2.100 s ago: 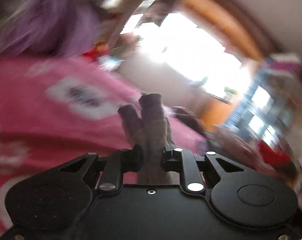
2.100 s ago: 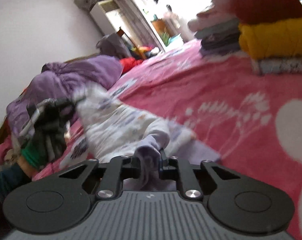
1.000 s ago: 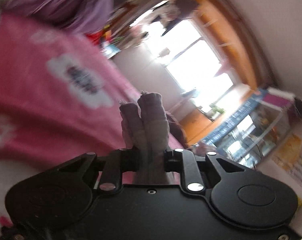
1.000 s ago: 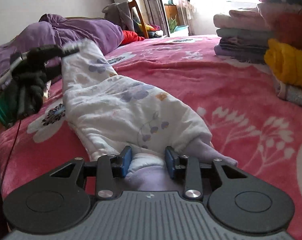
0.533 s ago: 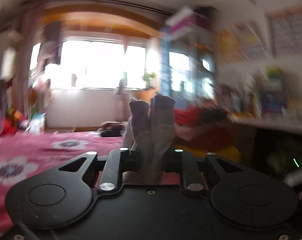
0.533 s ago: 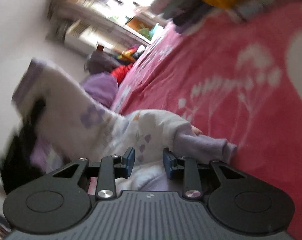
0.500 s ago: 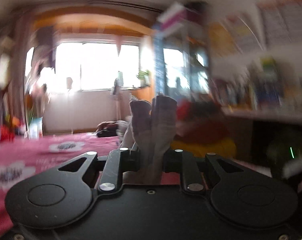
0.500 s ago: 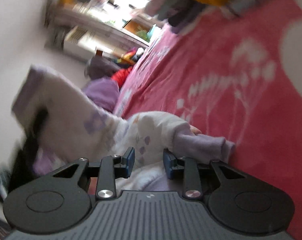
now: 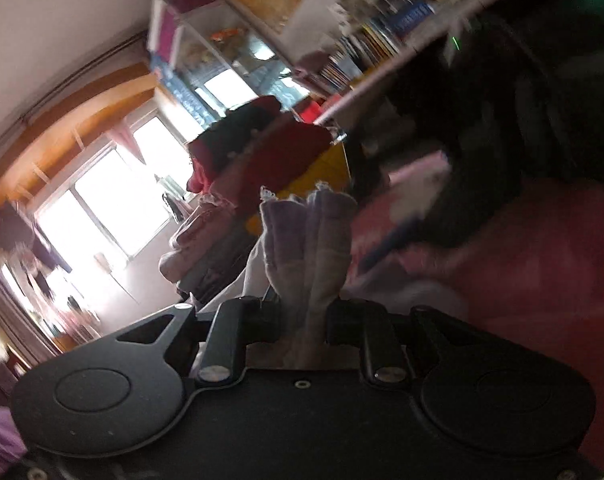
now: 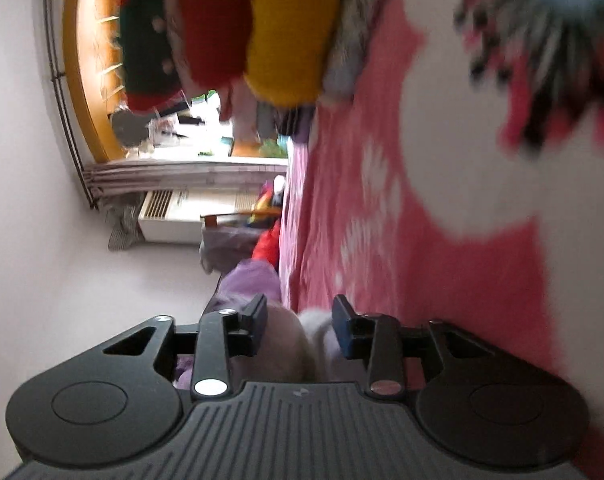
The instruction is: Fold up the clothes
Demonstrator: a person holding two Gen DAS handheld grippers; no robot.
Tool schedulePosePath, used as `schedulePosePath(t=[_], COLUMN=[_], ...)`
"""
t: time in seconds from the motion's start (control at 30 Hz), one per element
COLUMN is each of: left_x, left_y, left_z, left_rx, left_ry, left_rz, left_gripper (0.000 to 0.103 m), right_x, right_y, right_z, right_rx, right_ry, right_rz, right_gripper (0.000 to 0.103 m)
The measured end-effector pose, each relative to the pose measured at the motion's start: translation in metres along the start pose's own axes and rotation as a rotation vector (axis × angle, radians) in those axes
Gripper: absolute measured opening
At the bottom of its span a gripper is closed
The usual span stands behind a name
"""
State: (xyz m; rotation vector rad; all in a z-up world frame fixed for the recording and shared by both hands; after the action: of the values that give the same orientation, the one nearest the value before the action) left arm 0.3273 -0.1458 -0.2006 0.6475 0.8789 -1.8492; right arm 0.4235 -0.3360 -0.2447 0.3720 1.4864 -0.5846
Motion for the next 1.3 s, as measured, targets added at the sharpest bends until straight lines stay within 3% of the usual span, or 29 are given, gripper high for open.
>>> schedulePosePath(t=[0.13,0.27,0.37,0.4,0.5,0.57,0.63,0.7,0.77,0.83,0.93,1.0,1.03,1.23,1.3], left_x=[0.016,0.032,0.026,0.023,0.009,-0.024,-0.068,-0.127,-0.169,-0.18,-0.15,-0.119,-0.107,-0.106,-0.089], left_y=[0.01,0.019,0.016,0.013,0.004,-0.016,-0.03,-0.021,0.006,0.032,0.057,0.068,0.07,0.076,0.067], left_z=[-0.004,-0.009,-0.007,-0.006,-0.002,0.004,0.01,0.006,-0.015,-0.037,-0.047,-0.061,-0.063,-0.077,-0.093], left_rx=[-0.026,-0.053,-0.069,-0.074,-0.09,-0.099,-0.06,-0.024,-0.046,-0.068,-0.132,-0.219,-0.206,-0.156,-0.151], left_ry=[0.125,0.25,0.29,0.297,0.304,0.154,-0.071,-0.365,-0.644,-0.796,-0.728,-0.586,-0.511,-0.556,-0.556], left_rz=[0.021,0.042,-0.015,-0.042,-0.142,-0.347,-0.475,-0.445,-0.418,-0.458,-0.494,-0.482,-0.451,-0.456,-0.453], left_gripper=[0.015,0.014,0.014,0.016,0.02,0.031,0.035,0.035,0.034,0.034,0.034,0.034,0.035,0.035,0.036], right_x=[-0.04,-0.085,-0.067,-0.056,-0.056,-0.061,-0.065,-0.071,-0.076,-0.081,-0.068,-0.059,-0.055,-0.049,-0.046], right_y=[-0.014,0.015,0.049,0.055,0.059,0.058,0.058,0.057,0.054,0.049,0.057,0.06,0.06,0.06,0.059], right_z=[0.003,-0.033,-0.048,-0.048,-0.049,-0.055,-0.063,-0.075,-0.092,-0.107,-0.112,-0.106,-0.102,-0.1,-0.098], right_rx=[0.088,-0.028,-0.122,-0.135,-0.147,-0.154,-0.157,-0.164,-0.155,-0.146,-0.192,-0.224,-0.239,-0.262,-0.264], right_ry=[-0.283,-0.542,-0.575,-0.538,-0.533,-0.597,-0.666,-0.763,-0.899,-1.023,-1.063,-1.019,-0.987,-0.97,-0.95], right_rz=[-0.1,-0.044,-0.196,-0.223,-0.237,-0.282,-0.324,-0.37,-0.445,-0.493,-0.556,-0.555,-0.545,-0.521,-0.504], right_gripper=[0.049,0.048,0.047,0.041,0.038,0.039,0.039,0.039,0.039,0.043,0.047,0.048,0.047,0.044,0.044])
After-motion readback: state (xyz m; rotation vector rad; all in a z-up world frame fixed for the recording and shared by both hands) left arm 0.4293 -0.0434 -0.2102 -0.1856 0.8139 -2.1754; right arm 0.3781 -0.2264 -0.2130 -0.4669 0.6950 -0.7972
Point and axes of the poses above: each gripper's, at about its wrist camera, not at the fingertips, and y roughly the way its jaws point, x to its right, z to its top, the point moved 9 cm from there along y, roughly the way its jaws point, and after that the axes turned 12 degrees about -x, right-handed, at the moved point
